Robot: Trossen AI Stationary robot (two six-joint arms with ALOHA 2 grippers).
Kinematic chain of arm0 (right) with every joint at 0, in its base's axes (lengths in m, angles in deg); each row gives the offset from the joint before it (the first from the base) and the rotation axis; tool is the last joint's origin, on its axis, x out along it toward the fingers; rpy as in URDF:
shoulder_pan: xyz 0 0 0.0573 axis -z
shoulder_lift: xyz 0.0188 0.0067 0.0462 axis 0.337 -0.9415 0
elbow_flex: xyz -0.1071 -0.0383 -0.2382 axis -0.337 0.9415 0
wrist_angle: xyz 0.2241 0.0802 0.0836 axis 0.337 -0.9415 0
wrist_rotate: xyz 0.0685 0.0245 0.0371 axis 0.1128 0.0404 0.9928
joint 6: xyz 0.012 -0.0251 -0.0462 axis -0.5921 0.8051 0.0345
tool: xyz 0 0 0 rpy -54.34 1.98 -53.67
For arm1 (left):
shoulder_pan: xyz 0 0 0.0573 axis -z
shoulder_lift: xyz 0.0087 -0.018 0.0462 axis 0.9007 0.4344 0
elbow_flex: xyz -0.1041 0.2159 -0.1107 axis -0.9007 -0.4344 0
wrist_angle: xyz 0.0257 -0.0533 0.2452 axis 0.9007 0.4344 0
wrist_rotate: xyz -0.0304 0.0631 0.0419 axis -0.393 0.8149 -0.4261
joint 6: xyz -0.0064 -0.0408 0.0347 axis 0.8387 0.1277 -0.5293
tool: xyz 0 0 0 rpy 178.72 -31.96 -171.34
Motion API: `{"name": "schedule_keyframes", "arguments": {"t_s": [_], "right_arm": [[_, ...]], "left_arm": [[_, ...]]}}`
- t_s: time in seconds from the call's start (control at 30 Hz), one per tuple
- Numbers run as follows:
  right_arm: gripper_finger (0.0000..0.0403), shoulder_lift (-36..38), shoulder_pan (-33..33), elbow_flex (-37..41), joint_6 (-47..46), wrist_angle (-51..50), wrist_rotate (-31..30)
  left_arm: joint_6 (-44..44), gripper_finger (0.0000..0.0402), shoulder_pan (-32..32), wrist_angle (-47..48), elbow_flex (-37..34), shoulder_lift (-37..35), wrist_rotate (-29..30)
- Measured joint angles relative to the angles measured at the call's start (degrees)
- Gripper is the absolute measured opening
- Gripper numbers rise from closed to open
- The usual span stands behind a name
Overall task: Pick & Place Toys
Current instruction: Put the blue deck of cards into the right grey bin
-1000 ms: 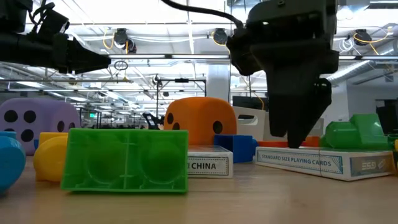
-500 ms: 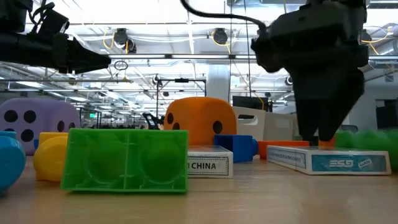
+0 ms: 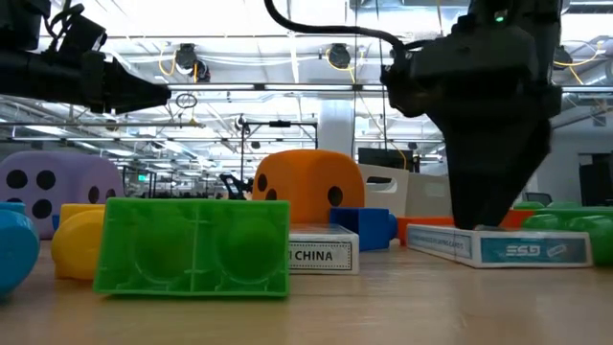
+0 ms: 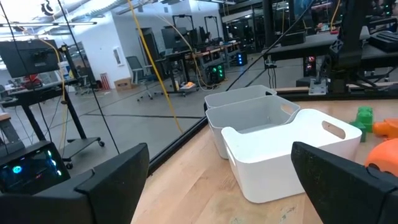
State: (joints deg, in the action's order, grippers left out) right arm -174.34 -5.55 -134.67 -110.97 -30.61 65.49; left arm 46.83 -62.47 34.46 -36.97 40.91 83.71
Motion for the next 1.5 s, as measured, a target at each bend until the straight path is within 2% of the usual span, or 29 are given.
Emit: {"name": "schedule_keyframes", "arguments": {"t_s": [0.17,0.3,0.37,0.63,0.93,1.13,1.3,1.5], "right_arm": [[0.0331,-0.04,0.03,0.07,14.74,0.55,-2.69],[0.0329,0.38,-0.30,0.11,18.04,0.30,-2.18],[0.0329,1.24,-0.20,0.21,15.70,-0.02,-0.78],[0.0329,4.73,0.16,0.33,-6.79,-1.12,0.46],[0.0329,4.09,-0.01,3.31,-12.78,-0.44,2.35],[0.0329,4.66,0.10,8.56,-14.80,9.23,5.45],[0.0329,4.58,0.86,10.96,-7.93,17.54,6.49],[0.0329,4.51,1.99,10.88,4.61,11.96,6.49]], "left_arm": [[0.01,0.0397,0.00,-0.04,0.00,-0.01,0.00],[0.01,0.0397,0.00,-0.02,0.00,-0.01,0.00],[0.01,0.0397,0.02,-0.02,0.00,-0.01,0.00],[0.01,0.0397,0.00,-0.03,0.00,0.00,0.00],[-0.01,0.0397,0.00,-0.03,0.00,-0.01,0.00],[0.01,0.0397,0.02,-0.05,0.00,0.00,0.00],[0.01,0.0397,0.02,-0.02,0.00,-0.01,0.00],[0.01,0.0397,0.01,-0.03,0.00,0.00,0.00]]}}
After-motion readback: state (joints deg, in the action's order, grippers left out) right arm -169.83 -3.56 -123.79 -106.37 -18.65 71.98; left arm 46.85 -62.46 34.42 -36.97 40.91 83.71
